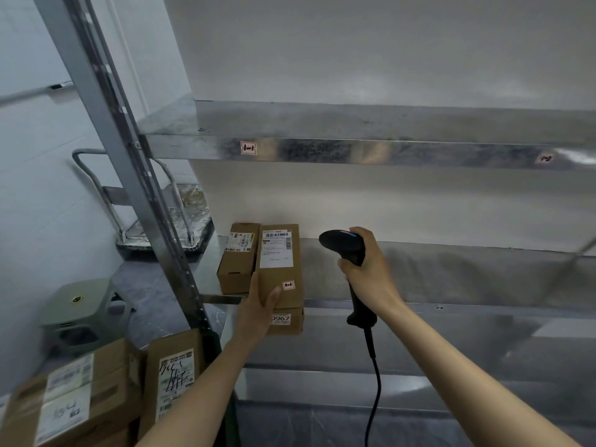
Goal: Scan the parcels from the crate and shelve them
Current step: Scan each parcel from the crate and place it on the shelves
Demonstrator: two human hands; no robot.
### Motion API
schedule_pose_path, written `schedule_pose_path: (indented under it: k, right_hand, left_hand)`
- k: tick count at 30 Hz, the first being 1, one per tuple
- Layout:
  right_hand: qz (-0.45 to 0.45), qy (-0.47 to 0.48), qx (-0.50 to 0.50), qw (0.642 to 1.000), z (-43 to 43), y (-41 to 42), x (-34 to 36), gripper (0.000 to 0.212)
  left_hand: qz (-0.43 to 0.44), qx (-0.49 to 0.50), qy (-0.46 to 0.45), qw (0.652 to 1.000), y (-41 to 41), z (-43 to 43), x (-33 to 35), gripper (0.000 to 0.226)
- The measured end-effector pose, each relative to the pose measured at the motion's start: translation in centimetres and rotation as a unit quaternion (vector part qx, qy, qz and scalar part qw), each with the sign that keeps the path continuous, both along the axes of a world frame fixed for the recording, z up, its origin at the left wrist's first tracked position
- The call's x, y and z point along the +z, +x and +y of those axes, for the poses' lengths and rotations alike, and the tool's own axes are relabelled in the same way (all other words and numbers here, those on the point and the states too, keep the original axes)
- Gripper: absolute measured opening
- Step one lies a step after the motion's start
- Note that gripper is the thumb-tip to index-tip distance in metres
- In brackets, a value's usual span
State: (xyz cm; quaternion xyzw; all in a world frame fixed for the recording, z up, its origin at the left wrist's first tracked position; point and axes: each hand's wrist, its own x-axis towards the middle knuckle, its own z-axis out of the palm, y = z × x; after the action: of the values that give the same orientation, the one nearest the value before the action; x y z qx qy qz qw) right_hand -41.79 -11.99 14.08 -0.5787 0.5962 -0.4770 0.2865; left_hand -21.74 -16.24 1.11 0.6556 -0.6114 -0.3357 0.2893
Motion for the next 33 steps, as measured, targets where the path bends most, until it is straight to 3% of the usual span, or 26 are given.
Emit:
schedule_pose_path:
  k: [4,8,12,17,24,33]
  right_hand:
    - [-0.001,-0.003,0.0,1.0,0.3,0.0,0.0,0.052]
    - [-0.004,-0.004,0.001,1.0,0.5,0.2,-0.1,0.052]
    - [-0.003,-0.002,0.0,1.0,0.5,0.4,-0.3,0.053]
    - [0.001,0.002,-0.004,1.0,0.2,0.3,-0.8,0.054]
    - [0.01,0.011,-0.015,1.0,-0.5,0.4,-1.8,0.053]
    - [0.018,0.012,-0.018,1.0,-0.9,0.9,-2.0,0.052]
  left_hand:
    - [-0.025,0.047,-0.025,0.998,0.1,1.8,-0.2,0.083]
    - [-0.198,0.036,-0.13,0.971,-0.8,4.3,-1.4,0.075]
    - [-0.279,0.002,-0.103,0.955,-0.8,3.9,-3.0,0.08]
    - [-0.295,0.012,-0.108,0.949,-0.3,2.1,-3.8,0.074]
    - [-0.303,0.03,-0.11,0.946,-1.4,-0.2,-2.4,0.085]
    - [-0.325,0.012,-0.066,0.943,-1.4,-1.5,-1.9,0.082]
